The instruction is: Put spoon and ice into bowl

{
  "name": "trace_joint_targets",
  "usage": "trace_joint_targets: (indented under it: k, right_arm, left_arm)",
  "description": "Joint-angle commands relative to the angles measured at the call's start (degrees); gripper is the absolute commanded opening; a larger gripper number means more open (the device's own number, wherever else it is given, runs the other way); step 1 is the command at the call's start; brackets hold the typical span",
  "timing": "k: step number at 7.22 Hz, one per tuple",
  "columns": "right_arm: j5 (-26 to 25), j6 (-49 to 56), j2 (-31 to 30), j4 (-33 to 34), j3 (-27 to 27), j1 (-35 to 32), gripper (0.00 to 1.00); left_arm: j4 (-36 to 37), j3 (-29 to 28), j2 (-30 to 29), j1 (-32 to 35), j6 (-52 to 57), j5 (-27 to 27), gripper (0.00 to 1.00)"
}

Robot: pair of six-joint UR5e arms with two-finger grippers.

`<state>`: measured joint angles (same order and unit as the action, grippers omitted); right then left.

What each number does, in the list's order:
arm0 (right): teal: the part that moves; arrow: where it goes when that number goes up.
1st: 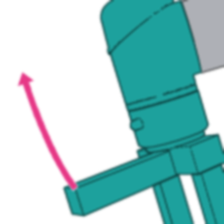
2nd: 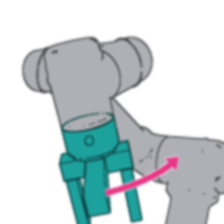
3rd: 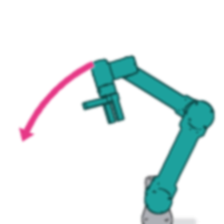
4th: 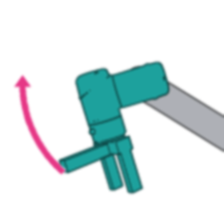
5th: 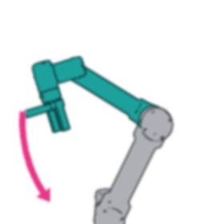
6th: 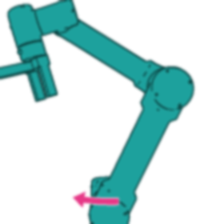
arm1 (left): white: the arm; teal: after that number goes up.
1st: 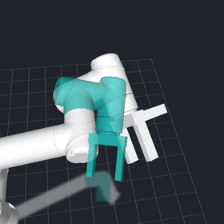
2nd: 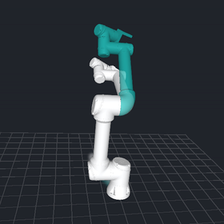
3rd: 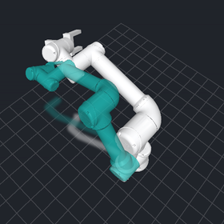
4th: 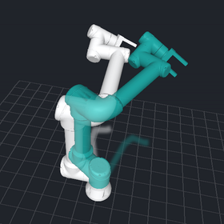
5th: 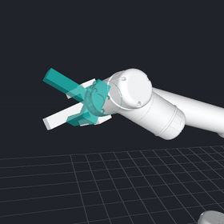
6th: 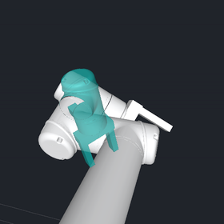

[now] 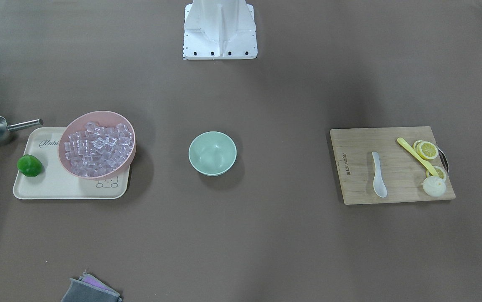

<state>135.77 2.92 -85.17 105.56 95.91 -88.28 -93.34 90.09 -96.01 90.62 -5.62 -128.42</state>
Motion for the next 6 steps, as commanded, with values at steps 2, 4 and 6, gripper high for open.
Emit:
trace_joint_targets:
  k: [2, 4, 6]
  right_arm:
    - [0.02, 0.07, 0.09, 0.0, 0.07, 0.13, 1.0]
    - [0.11, 0.07, 0.36, -0.26, 0.07, 0.3, 1.0]
    - [0.11, 0.07, 0.36, -0.26, 0.07, 0.3, 1.0]
  left_arm:
    - [0.0, 0.0, -0.57, 0.0, -0.09, -0.08, 0.98]
    - [0.09, 0.17, -0.75, 0.0, -0.09, -0.17, 0.98]
    - [-0.09, 0.18, -0.67, 0.0, 0.0, -0.17, 0.98]
